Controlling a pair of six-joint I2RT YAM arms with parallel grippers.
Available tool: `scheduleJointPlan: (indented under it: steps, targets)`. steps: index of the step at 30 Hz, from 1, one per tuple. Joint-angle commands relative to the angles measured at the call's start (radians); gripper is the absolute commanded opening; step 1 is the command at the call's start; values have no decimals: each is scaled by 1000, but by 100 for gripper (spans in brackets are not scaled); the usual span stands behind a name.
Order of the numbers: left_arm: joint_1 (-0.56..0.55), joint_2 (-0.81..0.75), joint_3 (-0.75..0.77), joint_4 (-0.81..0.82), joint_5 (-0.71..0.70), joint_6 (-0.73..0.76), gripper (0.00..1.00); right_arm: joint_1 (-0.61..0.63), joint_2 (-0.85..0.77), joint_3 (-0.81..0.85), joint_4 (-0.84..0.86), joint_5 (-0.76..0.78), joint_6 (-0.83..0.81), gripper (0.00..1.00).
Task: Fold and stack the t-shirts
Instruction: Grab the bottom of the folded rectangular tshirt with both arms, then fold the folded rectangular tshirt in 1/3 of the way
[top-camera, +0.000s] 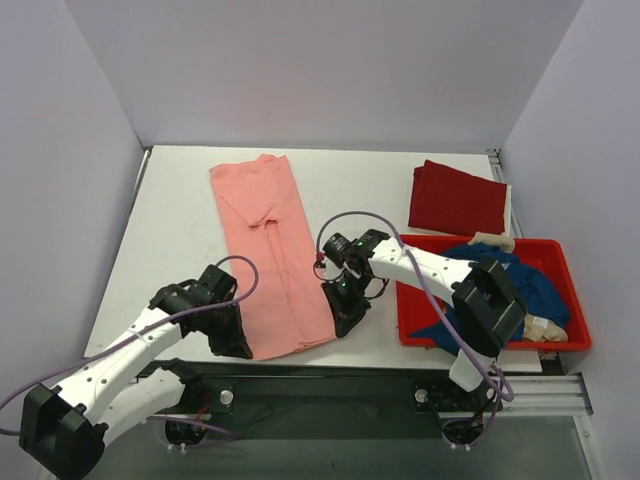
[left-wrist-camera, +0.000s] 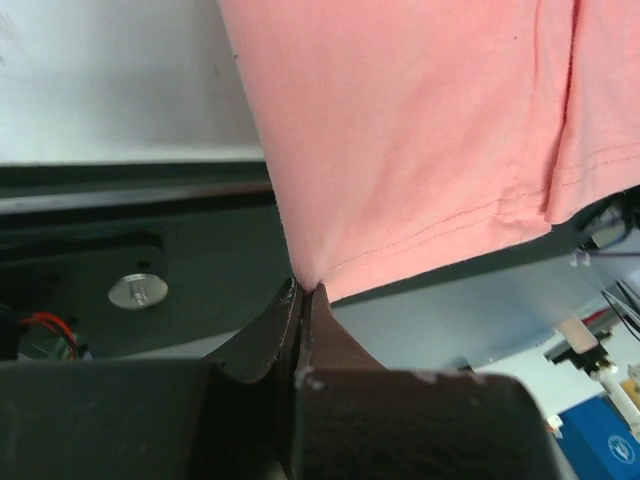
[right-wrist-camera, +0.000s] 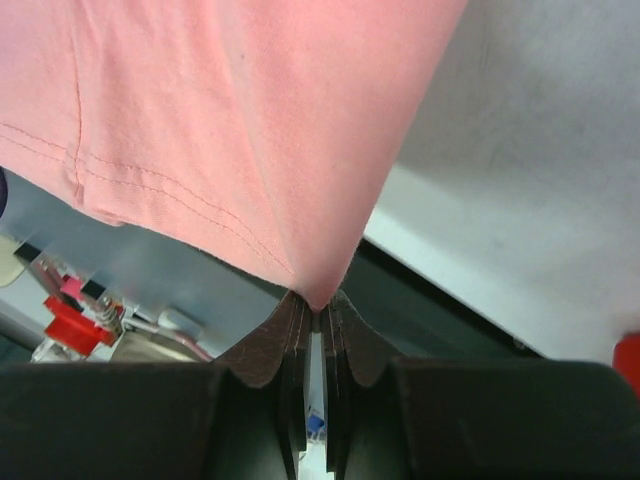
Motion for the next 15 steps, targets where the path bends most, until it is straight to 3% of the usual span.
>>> scheduleJointPlan:
  steps: [1,7,15]
  targets:
    - [-30,-66,82,-134,58,-51,0,6,-111,-7,-180,-47,1,0]
    - [-43,-47,177,-138,66,-91,0,3,-142,103,-300,-21,36,0]
    - [-14,110,296,-87,11,27,0,-61,-25,348,-364,70,24,0]
